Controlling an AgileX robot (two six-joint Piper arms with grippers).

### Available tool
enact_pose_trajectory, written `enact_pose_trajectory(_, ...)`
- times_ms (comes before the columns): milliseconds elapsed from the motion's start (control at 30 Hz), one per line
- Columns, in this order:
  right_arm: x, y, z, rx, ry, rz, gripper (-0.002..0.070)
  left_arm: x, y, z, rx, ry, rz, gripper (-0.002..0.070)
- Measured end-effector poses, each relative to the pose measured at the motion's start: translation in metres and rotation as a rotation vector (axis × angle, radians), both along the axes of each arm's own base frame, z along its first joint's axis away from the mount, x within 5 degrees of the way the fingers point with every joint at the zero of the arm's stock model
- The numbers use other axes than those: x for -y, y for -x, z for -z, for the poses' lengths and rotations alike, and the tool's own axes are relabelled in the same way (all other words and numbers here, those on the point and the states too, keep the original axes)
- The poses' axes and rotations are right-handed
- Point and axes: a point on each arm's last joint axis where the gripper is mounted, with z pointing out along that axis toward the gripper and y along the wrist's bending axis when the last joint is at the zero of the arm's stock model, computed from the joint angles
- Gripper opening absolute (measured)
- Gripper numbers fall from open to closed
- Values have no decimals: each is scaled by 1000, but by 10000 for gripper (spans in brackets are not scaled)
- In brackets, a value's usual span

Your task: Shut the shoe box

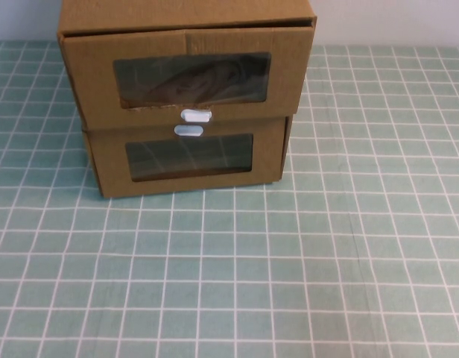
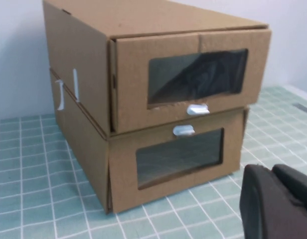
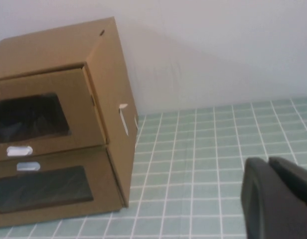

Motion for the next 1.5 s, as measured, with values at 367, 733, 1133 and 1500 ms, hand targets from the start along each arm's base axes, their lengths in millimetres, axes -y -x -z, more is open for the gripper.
enact_pose_trajectory(367, 1, 2, 56, -172, 5, 5, -14, 0, -20, 34, -37, 58, -41, -5)
enact_pose_trajectory(733, -19, 5, 68, -132, 239, -244, -14, 0, -27, 58, -108, 51, -46, -5)
enact_pose_trajectory(1133, -38, 14, 63, -101, 116, -465, -14, 0, -28, 60, -112, 51, -47, -5)
enact_pose_trajectory(1500, -40, 15, 64, -112, 107, -484, -14, 0, -28, 61, -114, 50, -47, -5)
